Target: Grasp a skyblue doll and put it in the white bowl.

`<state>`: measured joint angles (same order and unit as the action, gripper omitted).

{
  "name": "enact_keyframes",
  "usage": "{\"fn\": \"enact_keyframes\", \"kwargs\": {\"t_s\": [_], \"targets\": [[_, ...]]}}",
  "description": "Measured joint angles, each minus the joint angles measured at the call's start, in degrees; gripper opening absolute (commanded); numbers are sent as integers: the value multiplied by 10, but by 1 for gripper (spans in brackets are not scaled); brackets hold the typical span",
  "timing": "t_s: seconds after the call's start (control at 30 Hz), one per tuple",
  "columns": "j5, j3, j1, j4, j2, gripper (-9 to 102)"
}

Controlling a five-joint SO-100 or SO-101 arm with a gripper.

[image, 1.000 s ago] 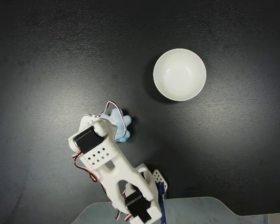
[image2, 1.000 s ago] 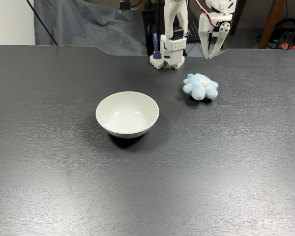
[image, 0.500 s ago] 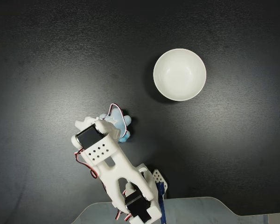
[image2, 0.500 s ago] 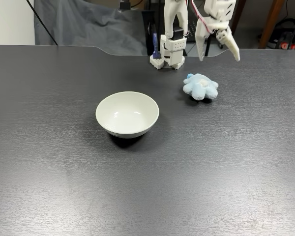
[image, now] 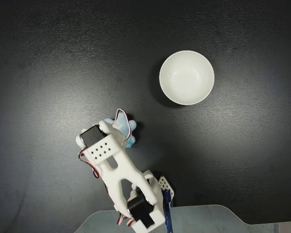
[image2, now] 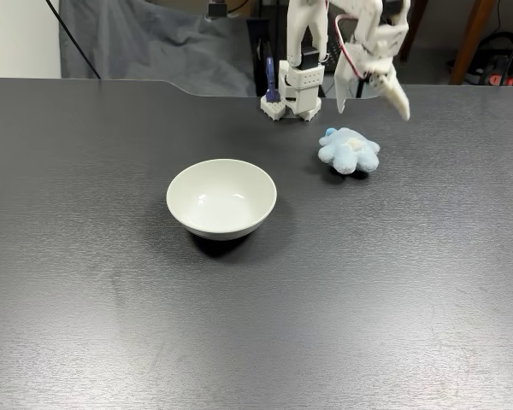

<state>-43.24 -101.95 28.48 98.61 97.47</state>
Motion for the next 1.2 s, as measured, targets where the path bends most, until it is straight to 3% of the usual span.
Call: {"fn": "enact_keyframes", "kwargs": {"t_s": [0.4, 1.2], "targets": [[-4, 0, -125, -69, -47, 59], [-4, 0, -124, -93, -171, 59]]}}
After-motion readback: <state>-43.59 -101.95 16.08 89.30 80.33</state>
